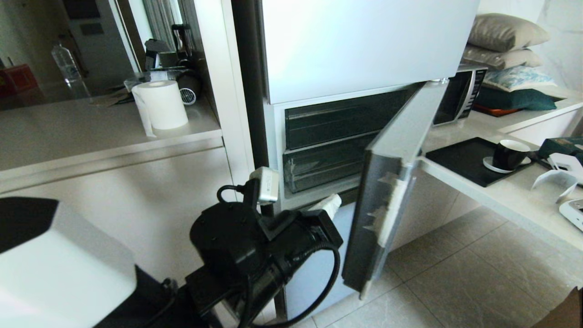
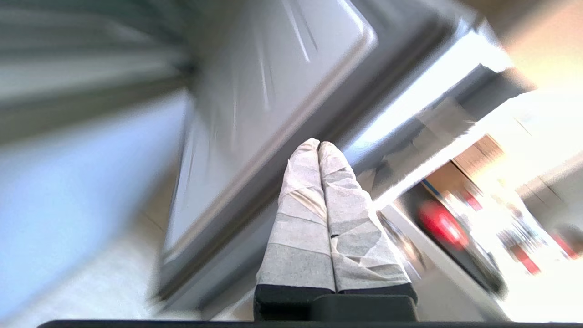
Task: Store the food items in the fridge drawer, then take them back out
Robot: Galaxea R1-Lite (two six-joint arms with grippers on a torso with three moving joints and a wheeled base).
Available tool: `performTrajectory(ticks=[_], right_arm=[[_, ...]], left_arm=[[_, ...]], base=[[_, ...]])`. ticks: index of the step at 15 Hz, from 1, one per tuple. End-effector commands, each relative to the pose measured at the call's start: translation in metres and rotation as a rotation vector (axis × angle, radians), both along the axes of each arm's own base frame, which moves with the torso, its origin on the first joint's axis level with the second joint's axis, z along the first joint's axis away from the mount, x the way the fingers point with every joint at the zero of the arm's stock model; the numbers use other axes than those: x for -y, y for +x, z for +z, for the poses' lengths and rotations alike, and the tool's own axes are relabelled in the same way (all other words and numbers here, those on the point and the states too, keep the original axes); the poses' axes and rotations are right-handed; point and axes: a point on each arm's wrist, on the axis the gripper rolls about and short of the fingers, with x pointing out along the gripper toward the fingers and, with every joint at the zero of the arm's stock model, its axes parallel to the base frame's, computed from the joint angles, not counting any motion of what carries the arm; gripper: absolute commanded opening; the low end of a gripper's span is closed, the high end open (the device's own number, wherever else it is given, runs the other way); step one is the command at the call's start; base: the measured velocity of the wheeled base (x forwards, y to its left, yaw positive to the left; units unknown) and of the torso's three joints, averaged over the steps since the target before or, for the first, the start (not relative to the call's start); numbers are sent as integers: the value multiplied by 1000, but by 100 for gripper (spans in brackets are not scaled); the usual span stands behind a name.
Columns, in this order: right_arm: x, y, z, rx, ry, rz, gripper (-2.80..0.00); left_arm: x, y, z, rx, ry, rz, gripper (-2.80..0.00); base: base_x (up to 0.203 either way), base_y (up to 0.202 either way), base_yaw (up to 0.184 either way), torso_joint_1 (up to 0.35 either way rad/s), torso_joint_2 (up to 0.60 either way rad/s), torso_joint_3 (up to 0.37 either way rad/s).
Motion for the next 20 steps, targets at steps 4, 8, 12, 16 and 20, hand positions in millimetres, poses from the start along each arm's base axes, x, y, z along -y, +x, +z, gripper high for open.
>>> performTrajectory(ticks=[4, 8, 12, 16, 20], right_arm=[[0, 0, 0, -2, -1, 0, -280], [0, 0, 0, -2, -1, 0, -280], [0, 0, 0, -2, -1, 0, -280], [0, 0, 0, -2, -1, 0, -280], [0, 0, 0, -2, -1, 0, -280]], left_arm=[[-50, -56, 64, 144, -96, -97, -280], [-102, -88, 128, 312, 175, -3, -280], [-170, -101, 141, 341, 439, 216, -280], [-242, -128, 121, 290, 505, 682, -280], [-267, -153, 25, 49, 739, 892, -280]], base=[[0, 0, 0, 0, 0, 0], [0, 0, 0, 0, 0, 0], [0, 0, 0, 0, 0, 0], [0, 0, 0, 0, 0, 0], [0, 0, 0, 0, 0, 0]])
